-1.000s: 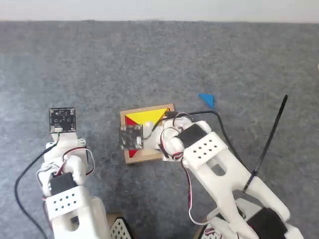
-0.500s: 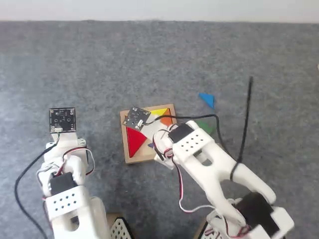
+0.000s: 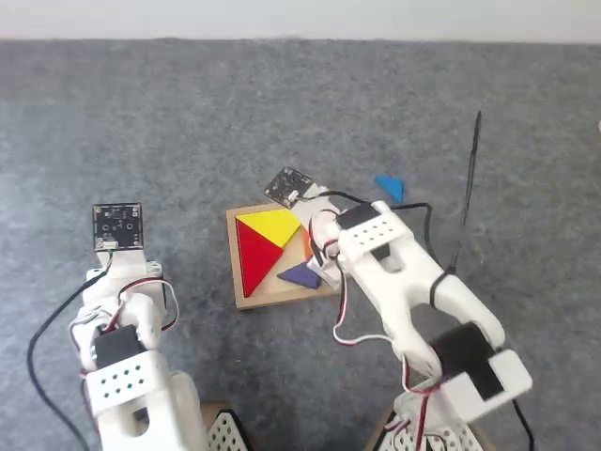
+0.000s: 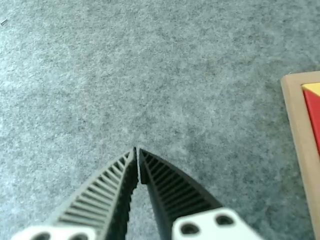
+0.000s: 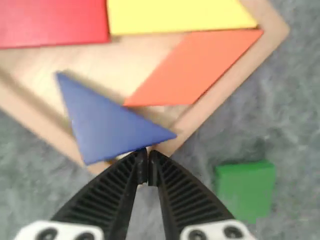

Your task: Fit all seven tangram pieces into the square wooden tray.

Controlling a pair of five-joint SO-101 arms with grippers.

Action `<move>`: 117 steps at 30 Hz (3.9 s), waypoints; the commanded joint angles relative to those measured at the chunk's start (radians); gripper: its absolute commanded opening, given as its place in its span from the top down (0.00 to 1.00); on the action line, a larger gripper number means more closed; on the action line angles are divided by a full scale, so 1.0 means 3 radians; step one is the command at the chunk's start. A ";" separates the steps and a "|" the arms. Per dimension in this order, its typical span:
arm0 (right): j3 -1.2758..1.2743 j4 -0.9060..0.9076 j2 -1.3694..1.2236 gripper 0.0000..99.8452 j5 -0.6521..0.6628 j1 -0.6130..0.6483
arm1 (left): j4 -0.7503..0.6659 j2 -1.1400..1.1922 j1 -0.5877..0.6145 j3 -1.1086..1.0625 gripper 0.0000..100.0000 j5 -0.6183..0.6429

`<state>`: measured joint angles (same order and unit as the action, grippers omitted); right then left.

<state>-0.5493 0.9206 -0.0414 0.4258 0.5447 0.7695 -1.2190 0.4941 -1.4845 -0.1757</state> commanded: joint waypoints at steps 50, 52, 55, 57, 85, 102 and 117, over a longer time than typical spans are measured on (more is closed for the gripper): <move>0.1207 0.1107 -0.0519 0.99 0.0082 -0.0003 | -0.0051 0.0010 0.0010 0.0120 0.99 -0.0041; 0.1299 0.1184 -0.0468 0.99 0.0082 0.0008 | -0.0051 0.0010 0.0010 0.0120 0.99 -0.0041; 0.1345 0.1169 -0.0355 0.99 -0.0046 0.0064 | -0.0051 0.0010 0.0010 0.0120 0.99 -0.0041; 0.1335 0.1071 -0.0315 0.99 -0.0072 0.0136 | -0.0051 0.0010 0.0010 0.0120 0.99 -0.0041; 0.1084 0.0529 -0.0683 0.99 -0.0046 0.0130 | -0.0051 0.0010 0.0010 0.0120 0.99 -0.0041; 0.0583 0.0939 0.0775 0.99 0.0629 -0.0678 | -0.0051 0.0010 0.0010 0.0120 0.99 -0.0041; -0.0077 0.0136 0.0514 0.76 0.0829 -0.0775 | -0.0051 0.0010 0.0010 0.0115 0.99 -0.0041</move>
<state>-0.5923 1.0004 0.1427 0.6467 0.3437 0.7695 -1.2190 0.4941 -1.4845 -0.1757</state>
